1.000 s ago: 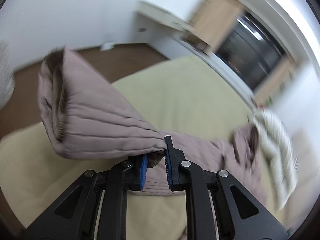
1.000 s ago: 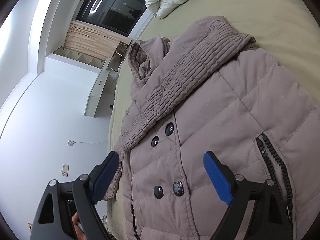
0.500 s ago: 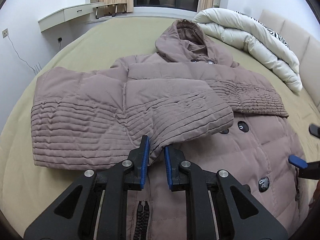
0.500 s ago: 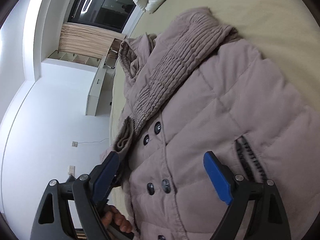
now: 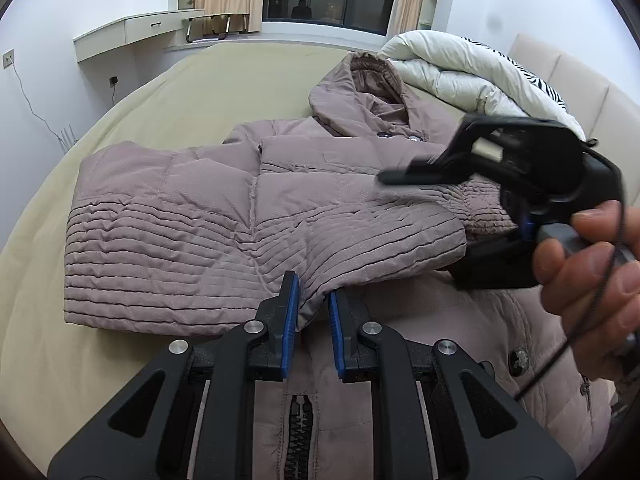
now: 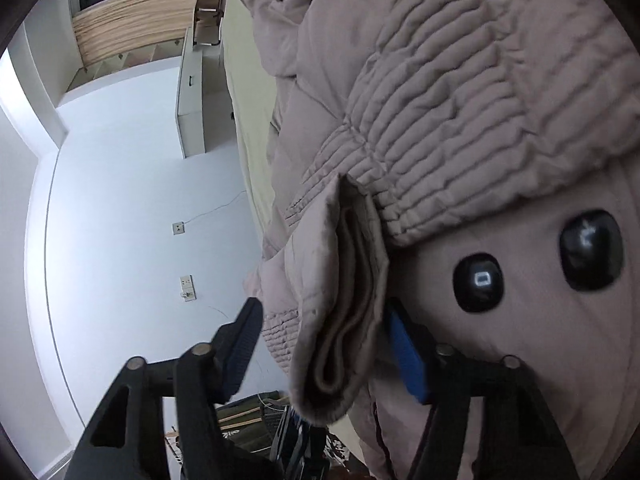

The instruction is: Fold large clothes

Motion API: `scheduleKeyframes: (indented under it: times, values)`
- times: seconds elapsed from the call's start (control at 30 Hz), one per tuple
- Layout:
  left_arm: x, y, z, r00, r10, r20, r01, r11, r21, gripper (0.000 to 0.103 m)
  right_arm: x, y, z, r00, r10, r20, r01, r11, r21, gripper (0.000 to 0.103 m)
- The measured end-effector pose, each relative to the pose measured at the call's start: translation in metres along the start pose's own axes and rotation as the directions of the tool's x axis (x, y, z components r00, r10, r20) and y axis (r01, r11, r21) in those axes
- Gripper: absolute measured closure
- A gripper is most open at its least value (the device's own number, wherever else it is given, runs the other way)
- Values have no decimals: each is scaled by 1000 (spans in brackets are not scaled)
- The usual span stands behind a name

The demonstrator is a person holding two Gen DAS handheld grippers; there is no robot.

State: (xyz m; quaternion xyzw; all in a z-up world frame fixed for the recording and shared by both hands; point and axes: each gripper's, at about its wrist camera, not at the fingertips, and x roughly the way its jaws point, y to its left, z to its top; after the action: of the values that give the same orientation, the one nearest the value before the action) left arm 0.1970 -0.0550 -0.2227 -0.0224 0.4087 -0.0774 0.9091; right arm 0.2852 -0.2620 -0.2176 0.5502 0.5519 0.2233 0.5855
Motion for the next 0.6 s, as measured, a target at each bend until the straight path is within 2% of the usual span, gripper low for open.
scheduleKeyframes:
  times: [0.03,0.07,0.13,0.23,0.37,0.47,0.6]
  values:
    - [-1,2,1,1000,1,2,-1,1000,-1,89,7,4,3,999,-29,-13,29,1000,-13,70]
    - [-2,4,1,1000,0,0,0,1000,1,88,11,6,6,999,-43,-16,43,999,-23,76]
    - [-7,8,0,1000,-12,-13,12,1000,0,86,13,19,9,998,-67,-14,66,995,-69,81]
    - [-27,16,-7,1000,16,3,-16,1000,-20,85,3,47,8,996,-91,22,94,980,-174,83]
    - [-43,39,-16,1000,1,20,1,992,-122,85,-23,94,4,992,-81,93,104,954,-281,83]
    - [-32,53,-18,999,-26,-18,22,978,-205,85,-47,137,-6,993,-17,118,59,929,-365,84]
    - [-15,64,-11,998,-58,-22,49,954,-297,85,-91,207,-27,983,101,152,-14,871,-492,84]
